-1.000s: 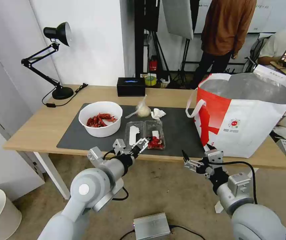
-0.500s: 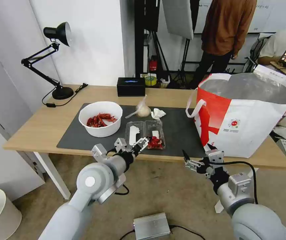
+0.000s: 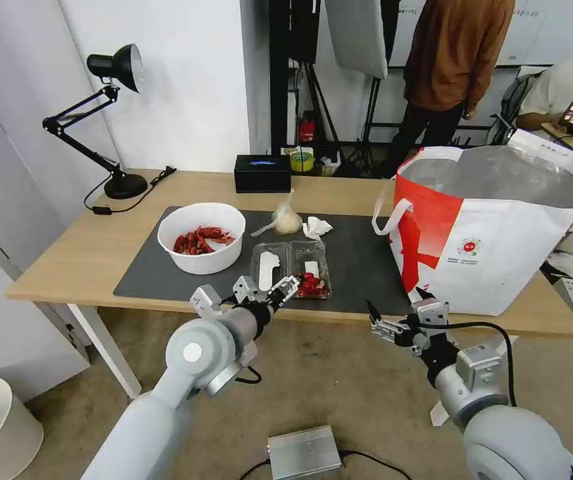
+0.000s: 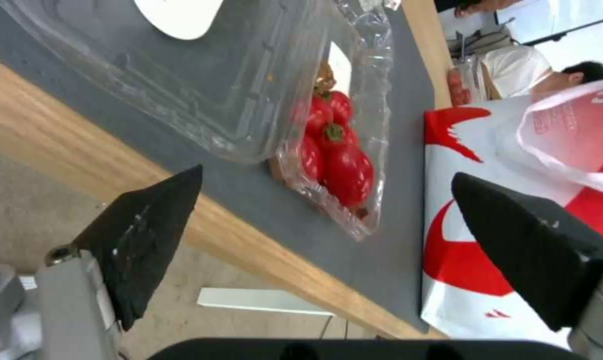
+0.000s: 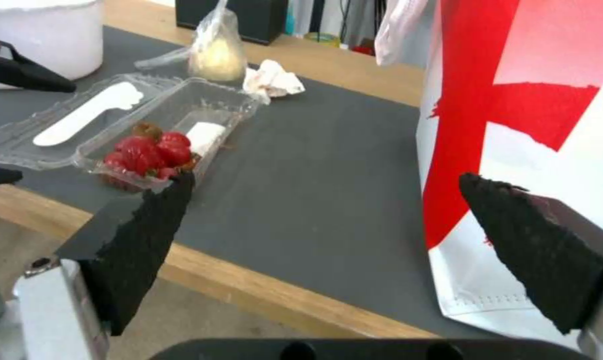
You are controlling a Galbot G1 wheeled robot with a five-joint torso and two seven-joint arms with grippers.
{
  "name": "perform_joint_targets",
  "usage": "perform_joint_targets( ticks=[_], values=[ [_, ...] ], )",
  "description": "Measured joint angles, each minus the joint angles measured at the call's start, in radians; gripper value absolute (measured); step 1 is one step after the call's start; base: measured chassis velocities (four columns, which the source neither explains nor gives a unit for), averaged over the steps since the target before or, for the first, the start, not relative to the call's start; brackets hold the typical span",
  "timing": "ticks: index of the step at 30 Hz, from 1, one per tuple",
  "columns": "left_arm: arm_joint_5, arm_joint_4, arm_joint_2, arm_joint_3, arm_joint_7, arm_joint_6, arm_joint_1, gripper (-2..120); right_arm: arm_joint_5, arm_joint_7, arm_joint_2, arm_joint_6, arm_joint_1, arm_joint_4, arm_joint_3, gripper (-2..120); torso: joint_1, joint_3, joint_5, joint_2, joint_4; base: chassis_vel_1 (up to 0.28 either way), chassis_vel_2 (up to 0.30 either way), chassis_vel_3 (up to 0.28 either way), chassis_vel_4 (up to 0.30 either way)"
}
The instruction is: Pick up the trash from the table and place it into the takeout bag.
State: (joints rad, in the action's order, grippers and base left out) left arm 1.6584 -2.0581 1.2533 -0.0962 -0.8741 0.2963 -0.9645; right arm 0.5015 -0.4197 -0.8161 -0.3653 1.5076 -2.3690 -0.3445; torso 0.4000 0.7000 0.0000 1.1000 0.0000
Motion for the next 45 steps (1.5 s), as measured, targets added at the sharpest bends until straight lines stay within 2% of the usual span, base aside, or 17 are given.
perform_joint_targets(
  ticks=[9, 36, 45],
  values=[
    [-0.020, 0.031, 0.018, 0.008, -0.012, -0.013, 0.011, 100, 0.000, -0.001, -0.001, 0.001, -0.002, 0.004, 0.007, 100, 0.000, 0.000, 0.0000, 0.000, 0.0000, 0.000, 0.000, 0.000, 0.000],
    [-0.034, 0.036, 0.011, -0.010, -0.011, -0.022, 0.002, 100, -0.002, -0.010, -0.026, 0.003, 0.005, 0.004, 0.003, 100, 0.000, 0.000, -0.0001, 0.000, -0.0004, 0.000, 0.000, 0.000, 0.000],
    [-0.034, 0.042, 0.012, -0.016, -0.016, -0.025, 0.009, 100, -0.014, -0.010, -0.035, 0.003, 0.014, 0.003, 0.008, 100, 0.000, 0.000, -0.0001, 0.000, 0.0001, 0.000, 0.000, 0.000, 0.000]
  ],
)
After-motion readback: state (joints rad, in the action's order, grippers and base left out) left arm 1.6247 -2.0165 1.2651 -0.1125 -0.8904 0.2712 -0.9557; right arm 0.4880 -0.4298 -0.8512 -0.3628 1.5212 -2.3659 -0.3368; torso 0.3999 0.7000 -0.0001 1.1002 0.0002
